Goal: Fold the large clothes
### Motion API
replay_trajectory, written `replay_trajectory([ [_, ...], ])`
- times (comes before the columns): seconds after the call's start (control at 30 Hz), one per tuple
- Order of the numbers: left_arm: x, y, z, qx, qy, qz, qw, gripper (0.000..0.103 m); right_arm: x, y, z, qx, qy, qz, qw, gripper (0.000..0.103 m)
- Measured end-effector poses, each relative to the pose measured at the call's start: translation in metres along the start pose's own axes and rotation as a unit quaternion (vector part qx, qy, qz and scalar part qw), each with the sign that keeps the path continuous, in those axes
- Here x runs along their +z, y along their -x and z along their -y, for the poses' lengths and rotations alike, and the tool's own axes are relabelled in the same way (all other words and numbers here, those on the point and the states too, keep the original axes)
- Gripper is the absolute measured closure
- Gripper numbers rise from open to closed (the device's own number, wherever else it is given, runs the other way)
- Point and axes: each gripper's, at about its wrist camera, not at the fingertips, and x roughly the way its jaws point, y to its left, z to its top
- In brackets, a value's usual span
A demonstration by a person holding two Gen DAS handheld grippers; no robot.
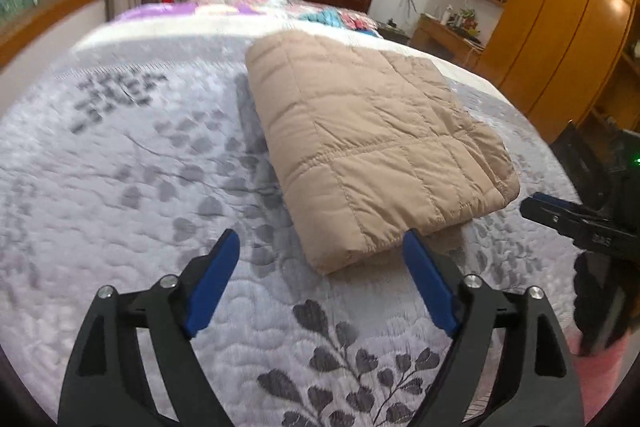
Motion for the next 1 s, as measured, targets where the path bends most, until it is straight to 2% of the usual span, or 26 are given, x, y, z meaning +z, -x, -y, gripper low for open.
replay_trajectory([
  [0.2, -0.008, 0.034, 0.011, 0.054, 0.0, 0.026, 0.9982, 0.011, -0.016, 0.023, -0.012, -0.014, -0.005, 0.025, 1.0, 0.004],
  [0.37, -0.017, 0.054, 0.016, 0.075, 0.003, 0.041, 0.9964, 0.007, -0.023, 0.04, -0.022, -0.025, -0.013, 0.032, 0.999, 0.004],
  [0.6, -0.025, 0.078, 0.024, 0.109, -0.004, 0.061, 0.9922, 0.007, -0.031, 0.057, -0.032, -0.028, -0.006, 0.033, 0.999, 0.004],
  [1.0, -0.042, 0.099, 0.03, 0.104, -0.002, 0.064, 0.9925, 0.007, -0.045, 0.074, -0.048, -0.039, 0.008, 0.038, 0.998, 0.004],
])
